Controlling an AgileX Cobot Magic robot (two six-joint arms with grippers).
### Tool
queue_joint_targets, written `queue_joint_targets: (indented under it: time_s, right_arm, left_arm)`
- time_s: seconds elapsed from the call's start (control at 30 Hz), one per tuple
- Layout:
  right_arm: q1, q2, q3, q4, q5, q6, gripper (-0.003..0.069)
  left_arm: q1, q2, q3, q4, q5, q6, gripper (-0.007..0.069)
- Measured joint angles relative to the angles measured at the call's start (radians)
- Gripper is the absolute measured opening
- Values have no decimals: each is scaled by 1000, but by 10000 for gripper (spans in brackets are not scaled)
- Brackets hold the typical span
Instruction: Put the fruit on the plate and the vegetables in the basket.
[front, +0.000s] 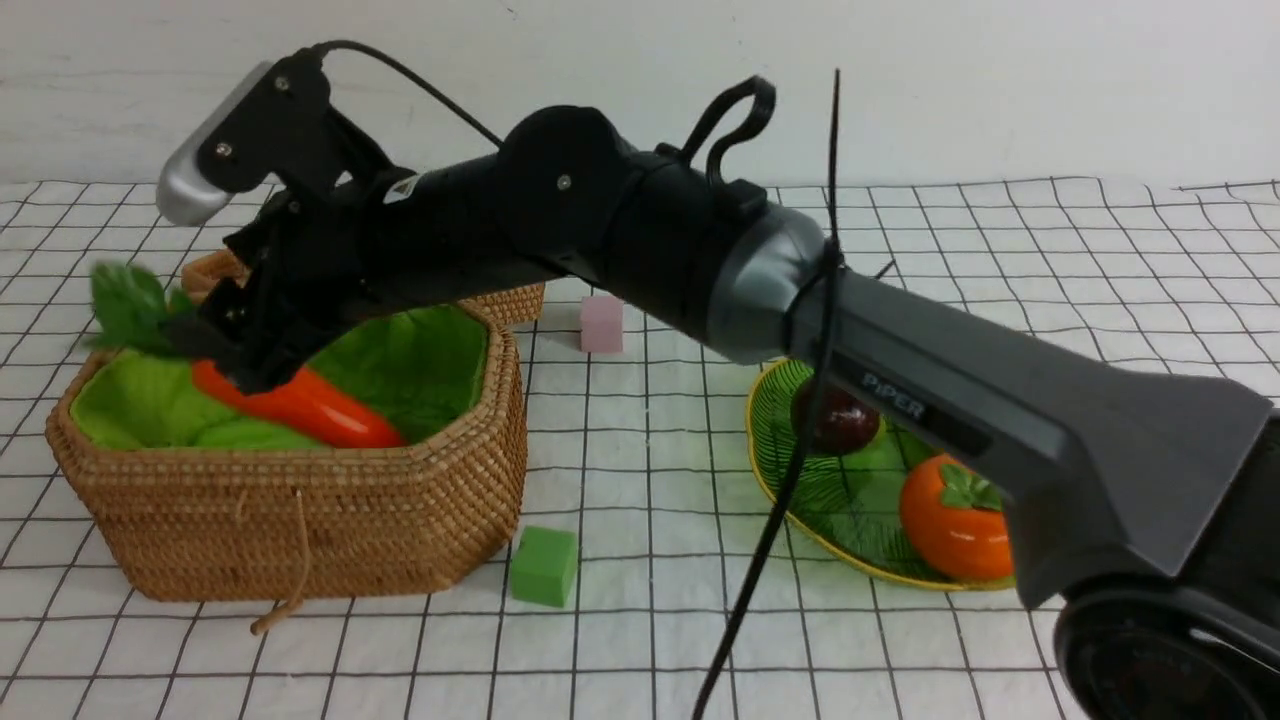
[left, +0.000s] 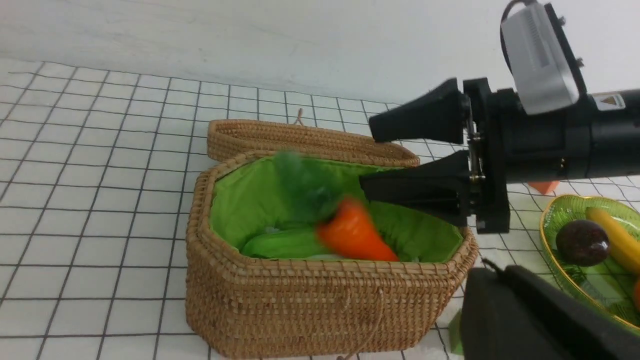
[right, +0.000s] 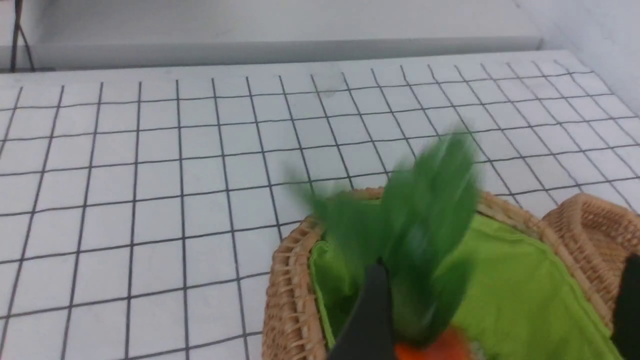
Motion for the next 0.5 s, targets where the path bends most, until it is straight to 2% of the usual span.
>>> queue_joint_targets:
  time_s: [0.13, 0.23, 0.27, 0.3, 0.33, 0.37, 0.5]
  right_arm:
    - [-19, -58, 1, -59, 102, 96, 671]
    - [-41, -141, 2, -137, 255, 268, 630]
    - [-59, -210, 2, -215, 399, 431, 565]
    - [-61, -219, 2, -215, 399, 449, 565]
    - [-83, -297, -1, -313, 550, 582, 472]
    - [-96, -337, -1, -369, 620, 650, 409]
    - [-140, -472, 52, -554, 704, 825, 148]
  left_arm:
    - [0, 0, 0, -68, -31, 77, 10]
    - [0, 0, 0, -131, -63, 158, 10]
    - [0, -1, 0, -179, -82, 223, 10]
    - [0, -1, 0, -194, -86, 231, 10]
    - [0, -11, 1, -259, -103, 310, 10]
    - [0, -25, 7, -312, -117, 355, 10]
    - [0, -128, 66, -460, -189, 477, 10]
